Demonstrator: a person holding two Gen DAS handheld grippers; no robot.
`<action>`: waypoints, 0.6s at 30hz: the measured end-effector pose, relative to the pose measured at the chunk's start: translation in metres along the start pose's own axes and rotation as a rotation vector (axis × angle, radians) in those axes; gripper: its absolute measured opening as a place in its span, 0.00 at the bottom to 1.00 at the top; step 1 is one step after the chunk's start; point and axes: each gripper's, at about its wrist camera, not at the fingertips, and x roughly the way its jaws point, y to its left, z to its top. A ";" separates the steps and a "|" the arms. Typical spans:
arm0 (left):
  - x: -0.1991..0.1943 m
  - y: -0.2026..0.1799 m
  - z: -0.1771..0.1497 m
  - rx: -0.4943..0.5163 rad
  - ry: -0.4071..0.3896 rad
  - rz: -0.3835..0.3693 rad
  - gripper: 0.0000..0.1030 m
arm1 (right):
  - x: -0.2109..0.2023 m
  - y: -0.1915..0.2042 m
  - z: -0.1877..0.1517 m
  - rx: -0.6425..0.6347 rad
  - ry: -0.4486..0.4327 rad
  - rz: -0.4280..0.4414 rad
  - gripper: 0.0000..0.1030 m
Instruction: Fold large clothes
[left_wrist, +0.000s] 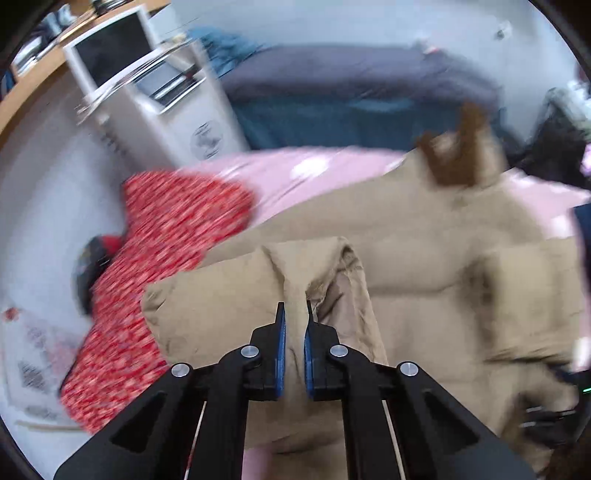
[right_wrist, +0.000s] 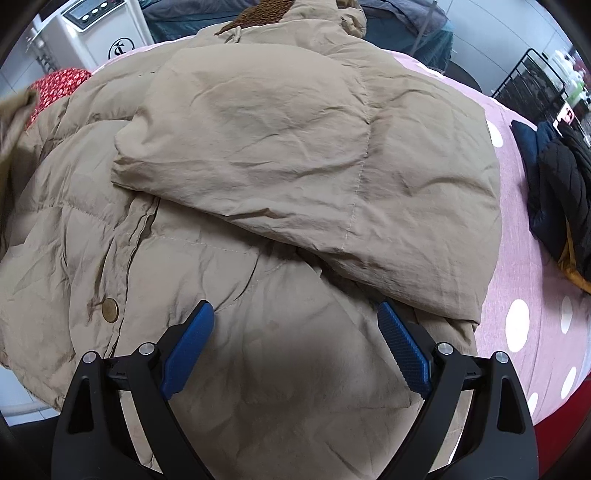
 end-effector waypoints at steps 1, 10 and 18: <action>-0.007 -0.012 0.005 0.013 -0.013 -0.042 0.07 | 0.001 -0.002 0.002 0.004 -0.001 0.002 0.87; -0.026 -0.130 0.027 0.129 -0.066 -0.282 0.06 | -0.011 -0.020 0.010 0.039 -0.041 -0.018 0.87; 0.036 -0.182 -0.001 0.231 0.077 -0.302 0.02 | -0.006 -0.024 -0.006 0.081 -0.005 -0.015 0.87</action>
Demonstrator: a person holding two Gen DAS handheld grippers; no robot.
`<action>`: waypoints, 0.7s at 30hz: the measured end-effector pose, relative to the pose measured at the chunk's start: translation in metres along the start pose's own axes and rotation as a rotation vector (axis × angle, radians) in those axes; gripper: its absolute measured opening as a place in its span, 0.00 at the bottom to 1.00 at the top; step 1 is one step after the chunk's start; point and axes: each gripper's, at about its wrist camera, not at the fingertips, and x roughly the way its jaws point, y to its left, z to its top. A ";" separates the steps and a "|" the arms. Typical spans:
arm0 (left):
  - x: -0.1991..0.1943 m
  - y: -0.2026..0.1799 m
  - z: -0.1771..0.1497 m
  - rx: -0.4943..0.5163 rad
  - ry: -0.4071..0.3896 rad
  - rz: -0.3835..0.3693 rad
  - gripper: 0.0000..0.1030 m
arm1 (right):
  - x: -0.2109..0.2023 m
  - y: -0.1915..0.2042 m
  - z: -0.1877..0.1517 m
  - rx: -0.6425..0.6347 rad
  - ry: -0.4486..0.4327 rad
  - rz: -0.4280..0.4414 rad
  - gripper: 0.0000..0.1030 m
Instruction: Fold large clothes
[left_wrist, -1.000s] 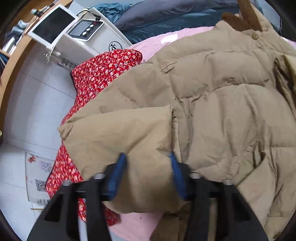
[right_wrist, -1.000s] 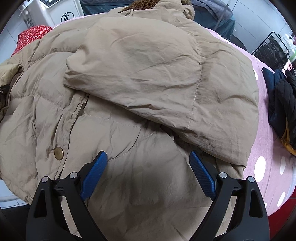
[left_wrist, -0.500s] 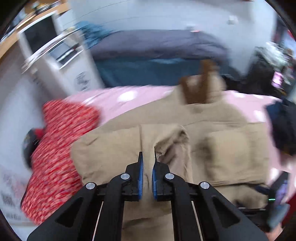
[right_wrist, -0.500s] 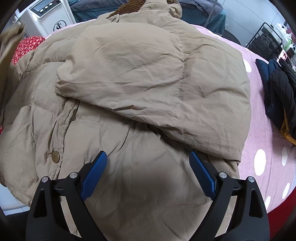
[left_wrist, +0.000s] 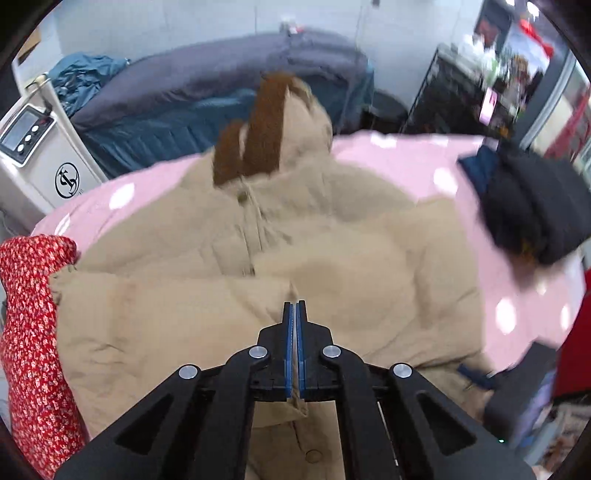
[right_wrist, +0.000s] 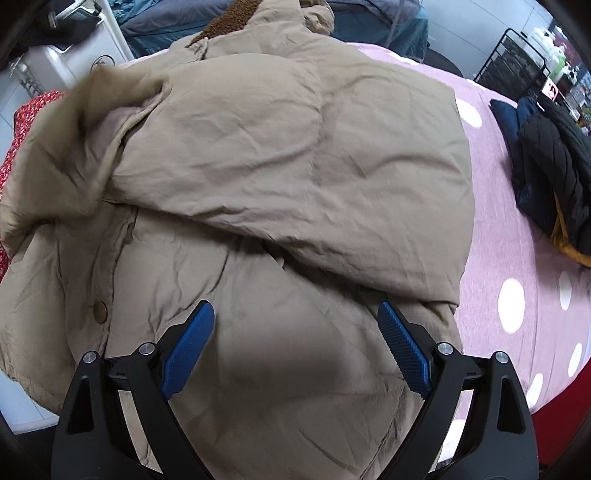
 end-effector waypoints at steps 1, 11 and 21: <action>0.008 -0.001 -0.005 -0.006 0.028 0.002 0.02 | -0.001 0.000 0.001 0.000 -0.005 -0.001 0.87; -0.034 0.037 -0.044 -0.105 -0.075 -0.055 0.57 | -0.017 -0.004 0.020 0.076 -0.049 0.171 0.87; -0.055 0.108 -0.116 -0.312 -0.060 0.104 0.74 | -0.029 0.059 0.086 0.073 -0.044 0.491 0.87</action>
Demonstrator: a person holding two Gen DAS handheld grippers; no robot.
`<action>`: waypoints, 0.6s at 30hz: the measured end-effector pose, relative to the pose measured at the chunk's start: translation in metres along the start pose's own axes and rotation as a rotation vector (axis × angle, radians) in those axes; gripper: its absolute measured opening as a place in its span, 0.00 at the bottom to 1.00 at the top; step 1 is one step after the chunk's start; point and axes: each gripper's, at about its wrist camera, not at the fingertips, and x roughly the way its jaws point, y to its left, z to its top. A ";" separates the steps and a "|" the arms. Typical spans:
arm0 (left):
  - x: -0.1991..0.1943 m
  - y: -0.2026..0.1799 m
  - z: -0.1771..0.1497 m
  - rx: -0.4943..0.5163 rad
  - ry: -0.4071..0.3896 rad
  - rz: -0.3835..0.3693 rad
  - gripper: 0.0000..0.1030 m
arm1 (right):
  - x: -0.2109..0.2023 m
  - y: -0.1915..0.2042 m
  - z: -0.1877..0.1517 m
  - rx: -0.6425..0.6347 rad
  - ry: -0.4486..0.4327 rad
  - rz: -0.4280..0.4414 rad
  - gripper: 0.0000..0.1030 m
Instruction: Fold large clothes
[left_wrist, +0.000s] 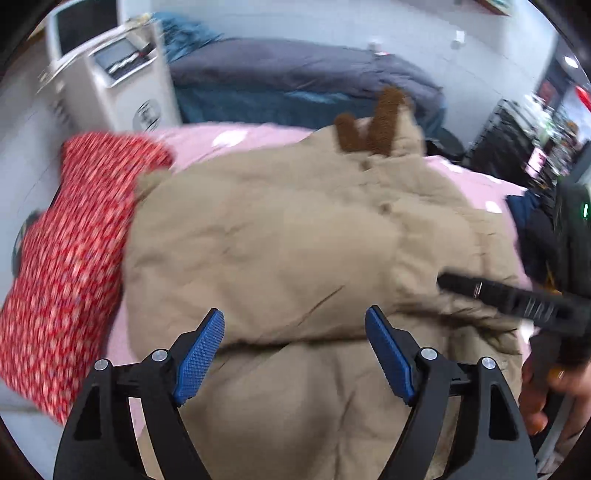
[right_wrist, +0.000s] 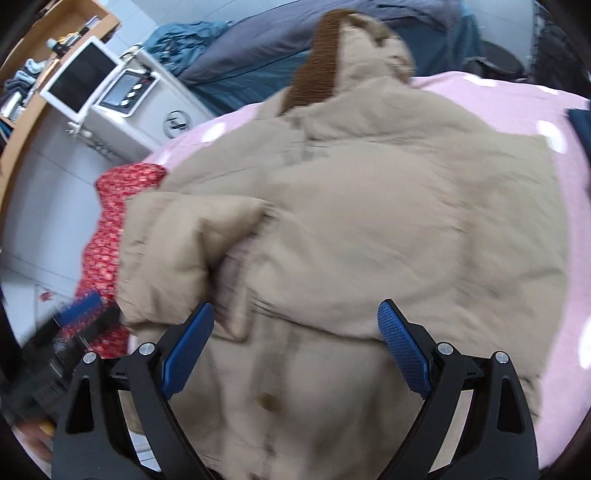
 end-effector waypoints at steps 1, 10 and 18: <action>0.002 0.005 -0.004 -0.023 0.013 0.004 0.74 | 0.006 0.006 0.003 -0.006 0.016 0.013 0.87; 0.004 0.022 -0.022 -0.079 0.054 0.040 0.76 | 0.056 0.065 0.001 -0.123 0.137 0.033 0.59; 0.003 0.017 -0.018 -0.060 0.044 0.046 0.76 | 0.041 0.105 0.001 -0.373 0.001 -0.069 0.12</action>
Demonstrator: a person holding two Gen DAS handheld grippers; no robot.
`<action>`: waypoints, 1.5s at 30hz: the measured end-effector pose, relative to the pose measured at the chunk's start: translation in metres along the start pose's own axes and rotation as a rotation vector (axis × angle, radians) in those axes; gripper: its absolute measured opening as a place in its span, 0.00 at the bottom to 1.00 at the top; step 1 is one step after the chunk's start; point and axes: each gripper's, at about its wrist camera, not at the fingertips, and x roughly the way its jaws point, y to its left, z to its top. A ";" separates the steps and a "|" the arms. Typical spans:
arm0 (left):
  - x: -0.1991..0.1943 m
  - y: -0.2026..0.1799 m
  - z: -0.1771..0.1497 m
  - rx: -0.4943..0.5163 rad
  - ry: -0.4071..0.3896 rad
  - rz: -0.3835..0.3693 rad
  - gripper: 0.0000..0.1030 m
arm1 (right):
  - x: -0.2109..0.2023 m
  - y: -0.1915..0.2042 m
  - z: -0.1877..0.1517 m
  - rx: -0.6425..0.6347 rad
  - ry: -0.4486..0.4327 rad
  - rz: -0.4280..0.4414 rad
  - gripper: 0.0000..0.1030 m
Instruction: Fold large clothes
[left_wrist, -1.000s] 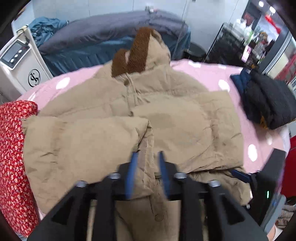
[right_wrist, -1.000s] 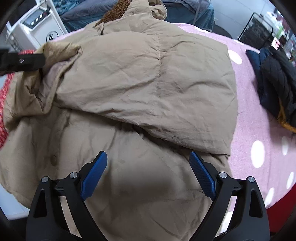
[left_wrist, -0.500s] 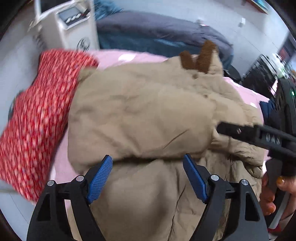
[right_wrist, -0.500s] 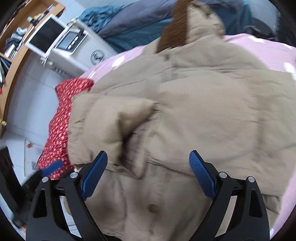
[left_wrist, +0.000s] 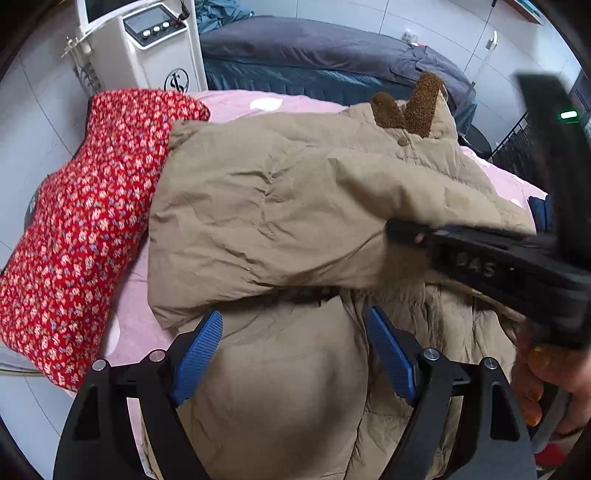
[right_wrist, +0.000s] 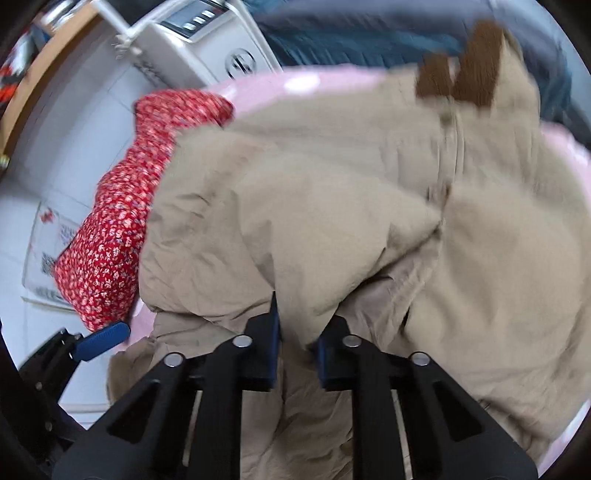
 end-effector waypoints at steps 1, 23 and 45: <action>0.000 -0.001 0.001 0.000 -0.004 -0.002 0.76 | -0.012 0.006 0.002 -0.053 -0.056 -0.048 0.11; 0.011 -0.002 0.001 0.015 0.043 -0.004 0.77 | 0.007 -0.135 -0.050 0.355 0.088 -0.246 0.03; 0.023 0.013 -0.011 0.019 0.085 0.030 0.83 | -0.029 -0.152 -0.134 0.362 0.141 -0.324 0.68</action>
